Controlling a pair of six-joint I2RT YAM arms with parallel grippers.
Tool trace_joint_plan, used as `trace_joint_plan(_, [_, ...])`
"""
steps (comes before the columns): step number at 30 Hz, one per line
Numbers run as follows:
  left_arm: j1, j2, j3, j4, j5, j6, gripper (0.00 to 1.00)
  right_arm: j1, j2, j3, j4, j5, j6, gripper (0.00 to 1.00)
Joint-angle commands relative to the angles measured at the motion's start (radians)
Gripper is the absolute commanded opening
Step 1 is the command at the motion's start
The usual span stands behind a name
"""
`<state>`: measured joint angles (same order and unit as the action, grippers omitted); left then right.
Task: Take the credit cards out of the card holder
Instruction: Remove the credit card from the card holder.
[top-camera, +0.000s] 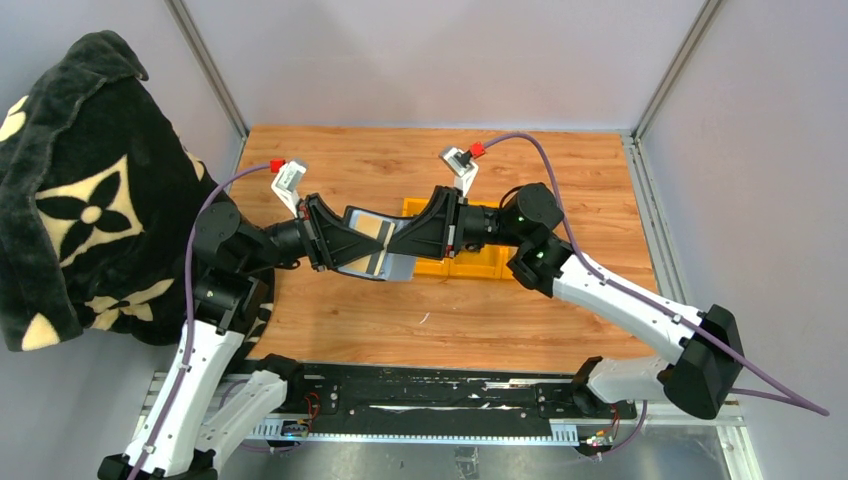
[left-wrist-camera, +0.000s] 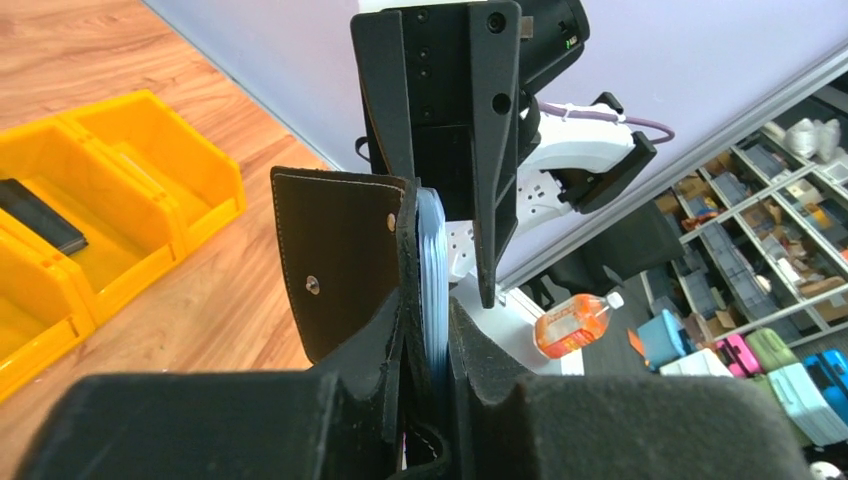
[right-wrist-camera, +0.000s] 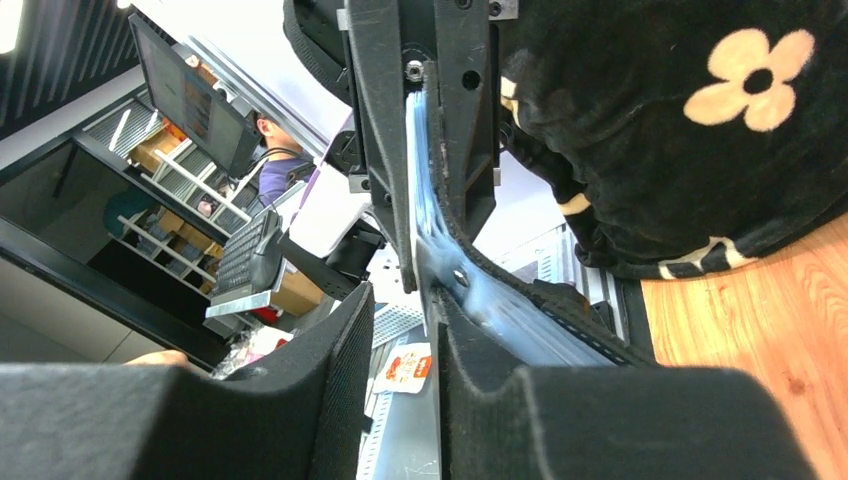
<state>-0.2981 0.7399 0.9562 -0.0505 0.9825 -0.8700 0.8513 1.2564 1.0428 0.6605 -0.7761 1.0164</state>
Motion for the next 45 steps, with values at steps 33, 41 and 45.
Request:
trace_joint_plan(33, [-0.009,-0.038,0.008,0.17,0.125,-0.102,0.34,0.008,-0.03,-0.084,0.111,0.073,0.031,0.0])
trace_joint_plan(41, [-0.009,-0.034,0.014,0.156,0.097,-0.094,0.11,0.008,-0.047,-0.109,0.167,0.066,0.061,0.07])
trace_joint_plan(45, [-0.008,-0.031,0.028,0.117,0.08,-0.059,0.0,0.008,-0.024,-0.116,0.288,0.041,0.137,0.2])
